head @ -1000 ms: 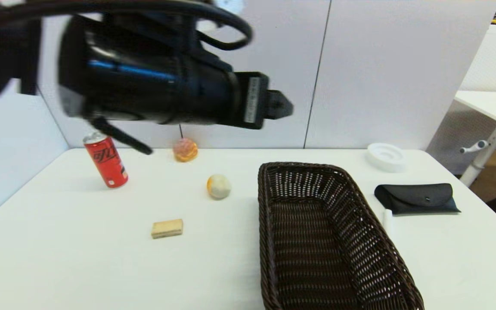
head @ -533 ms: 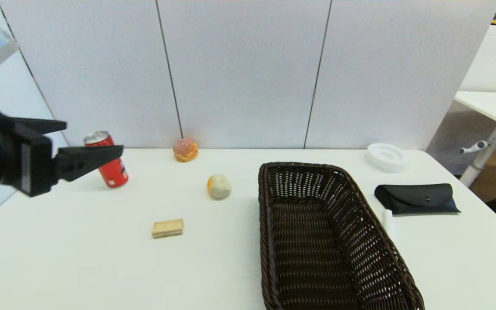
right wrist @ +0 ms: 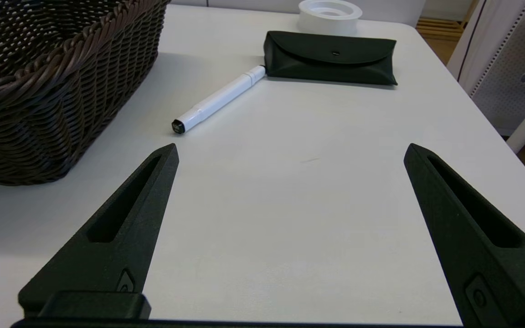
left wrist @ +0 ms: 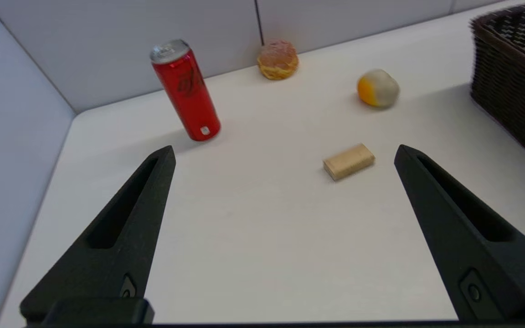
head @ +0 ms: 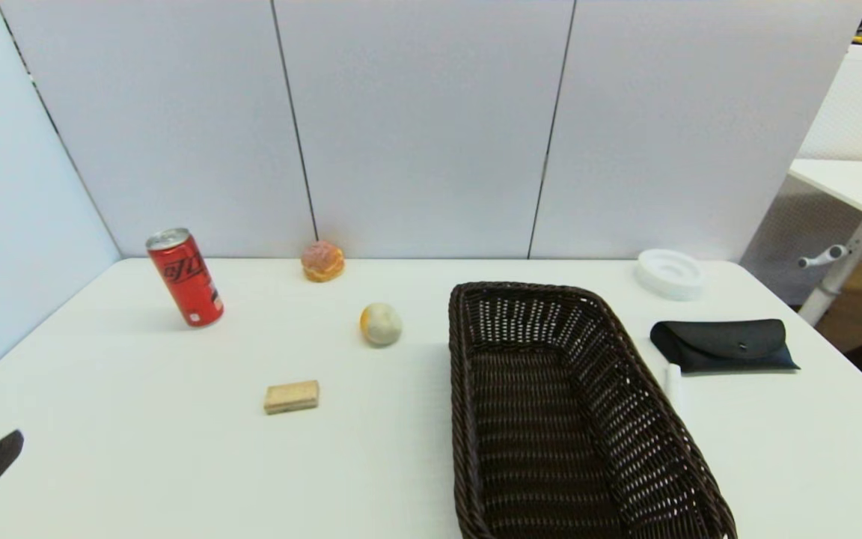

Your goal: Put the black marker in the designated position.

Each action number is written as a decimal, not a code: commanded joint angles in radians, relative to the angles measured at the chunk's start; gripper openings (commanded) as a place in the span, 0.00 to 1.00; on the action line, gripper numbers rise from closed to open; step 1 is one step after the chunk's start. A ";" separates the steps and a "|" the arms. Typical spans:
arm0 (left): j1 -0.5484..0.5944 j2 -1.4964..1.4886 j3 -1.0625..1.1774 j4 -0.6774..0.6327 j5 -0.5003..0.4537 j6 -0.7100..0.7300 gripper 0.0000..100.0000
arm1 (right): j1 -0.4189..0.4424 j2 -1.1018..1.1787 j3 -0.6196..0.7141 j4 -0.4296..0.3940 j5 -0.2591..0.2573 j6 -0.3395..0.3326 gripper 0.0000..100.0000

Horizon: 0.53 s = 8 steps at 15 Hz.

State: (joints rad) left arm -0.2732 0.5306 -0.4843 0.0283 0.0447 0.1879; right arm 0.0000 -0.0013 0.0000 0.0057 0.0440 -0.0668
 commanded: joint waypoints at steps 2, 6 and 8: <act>0.072 -0.250 0.204 -0.057 -0.089 0.010 1.00 | 0.000 0.001 0.000 0.000 0.000 -0.001 1.00; 0.135 -0.248 0.242 -0.073 -0.086 0.013 1.00 | 0.000 0.001 0.000 0.000 0.000 -0.001 1.00; 0.146 -0.248 0.269 -0.097 -0.086 0.005 1.00 | 0.000 0.001 0.000 0.000 0.000 -0.001 1.00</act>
State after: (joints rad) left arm -0.1477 0.2817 -0.2381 -0.0532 -0.0417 0.1962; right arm 0.0000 -0.0013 0.0000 0.0057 0.0440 -0.0668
